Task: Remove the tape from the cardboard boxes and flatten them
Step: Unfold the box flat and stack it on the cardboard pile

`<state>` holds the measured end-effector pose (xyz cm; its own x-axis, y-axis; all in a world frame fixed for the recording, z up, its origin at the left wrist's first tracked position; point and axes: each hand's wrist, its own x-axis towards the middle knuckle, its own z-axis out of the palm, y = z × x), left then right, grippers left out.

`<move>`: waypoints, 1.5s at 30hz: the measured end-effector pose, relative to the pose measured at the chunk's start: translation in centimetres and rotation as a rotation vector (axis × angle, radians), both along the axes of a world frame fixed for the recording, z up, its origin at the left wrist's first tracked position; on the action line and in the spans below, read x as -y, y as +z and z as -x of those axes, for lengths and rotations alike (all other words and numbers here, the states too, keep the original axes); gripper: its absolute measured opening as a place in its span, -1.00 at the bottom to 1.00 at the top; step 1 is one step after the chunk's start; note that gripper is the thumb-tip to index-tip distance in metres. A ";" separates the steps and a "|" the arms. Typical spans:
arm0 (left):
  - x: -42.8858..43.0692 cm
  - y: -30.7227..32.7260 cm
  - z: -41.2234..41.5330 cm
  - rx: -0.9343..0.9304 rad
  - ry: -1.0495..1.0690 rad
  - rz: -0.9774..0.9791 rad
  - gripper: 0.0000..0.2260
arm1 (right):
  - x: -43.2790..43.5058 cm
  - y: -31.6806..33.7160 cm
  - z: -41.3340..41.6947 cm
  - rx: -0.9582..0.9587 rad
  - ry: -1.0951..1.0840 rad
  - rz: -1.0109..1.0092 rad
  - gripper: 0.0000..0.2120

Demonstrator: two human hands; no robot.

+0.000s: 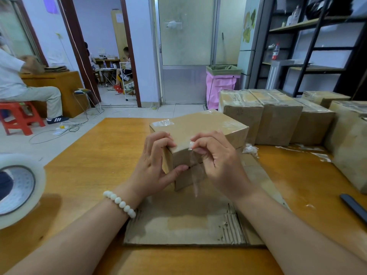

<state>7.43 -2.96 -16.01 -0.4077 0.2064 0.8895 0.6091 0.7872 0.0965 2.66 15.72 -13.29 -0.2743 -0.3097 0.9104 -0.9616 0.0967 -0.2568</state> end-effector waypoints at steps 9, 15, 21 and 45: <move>-0.1 -0.1 0.0 0.018 0.007 -0.018 -0.62 | 0.1 0.0 0.2 -0.019 0.017 -0.021 -0.86; -0.1 -0.1 0.1 0.023 0.015 -0.020 -0.61 | -0.2 0.4 0.2 -0.059 0.004 -0.062 -0.89; 0.1 -0.1 0.2 0.039 0.020 -0.032 -0.62 | -0.6 0.7 -0.2 0.053 0.065 -0.101 -0.91; 0.4 -0.2 0.2 0.040 0.021 -0.059 -0.58 | -0.8 1.6 -2.0 0.568 -0.122 -0.232 -0.72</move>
<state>7.19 -3.33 -16.24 -0.4471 0.1449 0.8827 0.5871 0.7920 0.1674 4.63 16.48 -11.64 -0.7419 -0.4177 0.5246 -0.6593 0.3116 -0.6843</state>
